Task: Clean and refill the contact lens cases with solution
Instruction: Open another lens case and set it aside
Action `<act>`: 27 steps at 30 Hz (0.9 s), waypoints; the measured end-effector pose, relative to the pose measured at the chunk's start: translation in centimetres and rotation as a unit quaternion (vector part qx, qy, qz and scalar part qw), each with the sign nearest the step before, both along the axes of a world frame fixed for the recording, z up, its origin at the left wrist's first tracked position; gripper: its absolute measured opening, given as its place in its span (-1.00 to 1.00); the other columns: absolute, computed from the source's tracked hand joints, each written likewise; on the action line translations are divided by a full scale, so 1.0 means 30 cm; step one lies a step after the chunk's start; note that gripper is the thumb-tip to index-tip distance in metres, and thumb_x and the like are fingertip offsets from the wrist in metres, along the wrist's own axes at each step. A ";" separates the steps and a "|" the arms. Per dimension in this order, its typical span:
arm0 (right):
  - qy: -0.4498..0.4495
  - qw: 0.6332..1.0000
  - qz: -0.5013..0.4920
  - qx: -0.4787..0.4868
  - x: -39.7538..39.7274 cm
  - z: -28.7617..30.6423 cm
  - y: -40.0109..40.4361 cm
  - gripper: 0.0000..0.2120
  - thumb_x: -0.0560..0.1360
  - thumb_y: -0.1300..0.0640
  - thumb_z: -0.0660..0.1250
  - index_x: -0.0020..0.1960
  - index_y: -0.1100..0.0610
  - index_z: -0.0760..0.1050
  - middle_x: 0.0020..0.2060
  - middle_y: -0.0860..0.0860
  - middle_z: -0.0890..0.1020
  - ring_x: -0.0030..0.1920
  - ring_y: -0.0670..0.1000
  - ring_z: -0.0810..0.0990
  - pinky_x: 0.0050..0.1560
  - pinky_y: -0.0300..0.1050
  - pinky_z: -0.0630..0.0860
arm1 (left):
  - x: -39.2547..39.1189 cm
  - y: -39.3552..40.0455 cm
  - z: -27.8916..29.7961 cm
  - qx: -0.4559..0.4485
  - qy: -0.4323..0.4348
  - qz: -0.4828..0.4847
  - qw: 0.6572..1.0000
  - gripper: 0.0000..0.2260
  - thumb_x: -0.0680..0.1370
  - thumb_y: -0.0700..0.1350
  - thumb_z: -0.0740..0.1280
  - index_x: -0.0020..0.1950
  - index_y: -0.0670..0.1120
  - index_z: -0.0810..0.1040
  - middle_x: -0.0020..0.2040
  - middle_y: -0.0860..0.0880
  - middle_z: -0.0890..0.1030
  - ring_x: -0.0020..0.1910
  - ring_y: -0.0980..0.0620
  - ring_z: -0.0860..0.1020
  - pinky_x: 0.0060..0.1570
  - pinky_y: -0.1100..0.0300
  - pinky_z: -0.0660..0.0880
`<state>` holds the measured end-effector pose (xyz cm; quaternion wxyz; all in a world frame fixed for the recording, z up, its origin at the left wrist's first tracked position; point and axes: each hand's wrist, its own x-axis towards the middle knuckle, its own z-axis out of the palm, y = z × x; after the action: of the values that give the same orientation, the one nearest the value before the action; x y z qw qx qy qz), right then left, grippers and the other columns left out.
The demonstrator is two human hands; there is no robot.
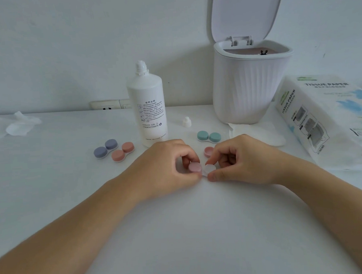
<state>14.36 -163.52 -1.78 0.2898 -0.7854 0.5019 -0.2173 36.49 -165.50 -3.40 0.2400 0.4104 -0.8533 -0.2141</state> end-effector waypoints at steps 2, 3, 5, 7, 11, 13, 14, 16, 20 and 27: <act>0.001 1.000 -0.003 0.005 -0.001 -0.001 0.001 -0.86 0.39 0.10 0.60 -0.13 0.09 0.66 -0.54 -0.15 0.37 -0.35 -0.42 0.53 -0.05 -0.50 0.43 | -0.001 -0.001 -0.005 0.008 0.005 0.017 1.000 -0.88 0.39 0.12 0.47 -0.19 0.12 0.61 -0.19 0.17 0.58 -0.27 0.25 0.49 -0.32 0.41 0.29; 0.002 1.000 -0.005 0.007 -0.001 -0.002 0.001 -0.86 0.39 0.08 0.59 -0.14 0.07 0.66 -0.55 -0.16 0.37 -0.35 -0.39 0.54 0.01 -0.48 0.44 | -0.001 -0.002 -0.008 0.010 0.009 0.023 1.000 -0.83 0.36 0.19 0.45 -0.20 0.13 0.59 -0.19 0.18 0.57 -0.28 0.24 0.49 -0.33 0.41 0.29; 0.004 1.000 -0.007 0.009 0.000 -0.001 0.002 -0.86 0.39 0.07 0.59 -0.17 0.02 0.64 -0.55 -0.17 0.38 -0.36 -0.36 0.53 0.07 -0.40 0.46 | -0.003 -0.006 -0.010 0.010 0.016 0.035 0.999 -0.75 0.30 0.28 0.41 -0.22 0.14 0.57 -0.18 0.20 0.57 -0.27 0.23 0.49 -0.34 0.40 0.30; 0.005 1.000 -0.006 0.007 0.001 0.001 0.002 -0.85 0.39 0.06 0.60 -0.20 -0.01 0.62 -0.55 -0.16 0.37 -0.36 -0.39 0.53 -0.05 -0.42 0.46 | -0.004 -0.012 -0.012 0.010 0.015 0.042 0.999 -0.69 0.27 0.33 0.41 -0.22 0.14 0.56 -0.18 0.19 0.57 -0.25 0.19 0.50 -0.31 0.31 0.34; 0.003 1.000 -0.003 0.004 0.000 0.002 0.003 -0.83 0.39 0.09 0.60 -0.22 -0.03 0.60 -0.54 -0.15 0.36 -0.37 -0.42 0.53 -0.11 -0.55 0.37 | 0.002 -0.020 -0.009 0.020 -0.004 0.030 0.999 -0.62 0.24 0.41 0.41 -0.21 0.15 0.55 -0.20 0.20 0.56 -0.19 0.16 0.54 -0.24 0.19 0.47; 0.003 1.000 -0.004 0.004 -0.001 0.002 0.004 -0.84 0.39 0.09 0.60 -0.21 -0.01 0.62 -0.53 -0.14 0.37 -0.37 -0.41 0.53 -0.14 -0.54 0.38 | 0.005 -0.019 -0.006 0.017 -0.001 0.027 0.999 -0.64 0.26 0.39 0.43 -0.21 0.15 0.56 -0.20 0.20 0.56 -0.18 0.17 0.54 -0.22 0.19 0.47; 0.003 1.000 -0.005 0.003 -0.001 0.002 0.003 -0.85 0.39 0.08 0.60 -0.20 0.00 0.63 -0.52 -0.14 0.38 -0.37 -0.40 0.53 -0.17 -0.54 0.38 | 0.005 -0.016 -0.005 0.016 0.011 0.028 0.999 -0.67 0.27 0.37 0.45 -0.21 0.15 0.56 -0.21 0.20 0.56 -0.21 0.19 0.53 -0.25 0.26 0.42; 0.006 1.000 -0.006 0.001 -0.001 0.002 0.001 -0.86 0.39 0.07 0.60 -0.19 0.00 0.63 -0.53 -0.15 0.38 -0.40 -0.33 0.52 -0.14 -0.50 0.42 | 0.004 -0.008 0.000 0.009 0.051 0.030 0.998 -0.76 0.34 0.26 0.50 -0.23 0.15 0.56 -0.28 0.28 0.54 -0.35 0.24 0.46 -0.36 0.43 0.31; 0.017 1.000 -0.006 0.008 -0.001 0.001 -0.003 -0.86 0.40 0.04 0.58 -0.17 -0.05 0.62 -0.56 -0.19 0.39 -0.28 -0.21 0.61 0.03 -0.41 0.48 | -0.001 0.000 0.006 0.007 0.125 0.041 0.991 -0.89 0.47 -0.04 0.52 -0.18 0.10 0.61 -0.41 0.36 0.48 -0.49 0.19 0.31 -0.47 0.49 0.24; 0.016 1.000 -0.011 0.015 -0.002 -0.007 -0.005 -0.88 0.39 0.03 0.58 -0.16 -0.01 0.66 -0.55 -0.20 0.40 -0.36 -0.10 0.46 0.23 0.15 0.54 | -0.002 -0.007 0.011 -0.001 0.162 0.052 0.985 -0.78 0.52 -0.10 0.48 -0.03 0.26 0.65 -0.21 0.30 0.60 -0.44 0.17 0.38 -0.41 0.50 0.31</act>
<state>14.30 -163.67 -1.98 0.2915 -0.7787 0.5181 -0.2004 36.42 -165.70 -3.07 0.3863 0.4142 -0.7808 -0.2637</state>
